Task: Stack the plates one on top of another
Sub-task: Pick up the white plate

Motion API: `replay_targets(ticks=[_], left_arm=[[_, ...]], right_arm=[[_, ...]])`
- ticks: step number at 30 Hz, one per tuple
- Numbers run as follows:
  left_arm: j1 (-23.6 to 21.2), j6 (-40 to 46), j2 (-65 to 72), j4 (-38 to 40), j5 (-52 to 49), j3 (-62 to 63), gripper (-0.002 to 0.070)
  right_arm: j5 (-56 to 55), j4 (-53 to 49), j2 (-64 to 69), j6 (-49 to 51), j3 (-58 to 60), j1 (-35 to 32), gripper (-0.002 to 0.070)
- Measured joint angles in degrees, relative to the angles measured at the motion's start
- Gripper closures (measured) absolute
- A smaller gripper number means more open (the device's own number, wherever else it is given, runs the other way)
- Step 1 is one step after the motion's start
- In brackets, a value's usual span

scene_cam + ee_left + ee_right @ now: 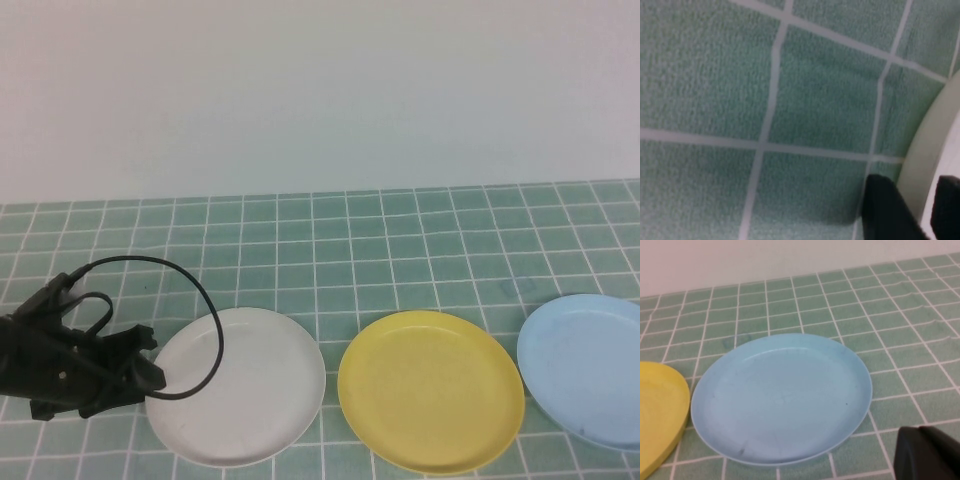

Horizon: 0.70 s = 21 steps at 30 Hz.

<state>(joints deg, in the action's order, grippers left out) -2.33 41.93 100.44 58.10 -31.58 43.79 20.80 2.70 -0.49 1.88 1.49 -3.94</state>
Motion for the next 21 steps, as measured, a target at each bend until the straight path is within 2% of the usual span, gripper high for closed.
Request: replay_targets(ticks=[2,7,13,15,21], left_arm=[[0.00,0.00,0.00,0.12,0.00,0.00,0.0477],[0.00,0.29,0.00,-0.51,-0.13,0.00,0.0580],[0.00,0.55,0.00,-1.33,-0.29,0.00,0.0634],[0.00,0.55,0.00,-1.88,-0.39,0.00,0.0671],[0.00,0.00,0.00,-2.02,-0.42,0.00,0.0675]], right_arm=[[0.00,0.00,0.00,0.00,0.00,0.00,0.0678],[0.00,0.00,0.00,0.00,0.00,0.00,0.0678],[0.00,0.00,0.00,0.00,0.00,0.00,0.0678],[0.00,0.00,0.00,0.00,0.00,0.00,0.0678],[0.00,0.00,0.00,0.00,0.00,0.00,0.0678]])
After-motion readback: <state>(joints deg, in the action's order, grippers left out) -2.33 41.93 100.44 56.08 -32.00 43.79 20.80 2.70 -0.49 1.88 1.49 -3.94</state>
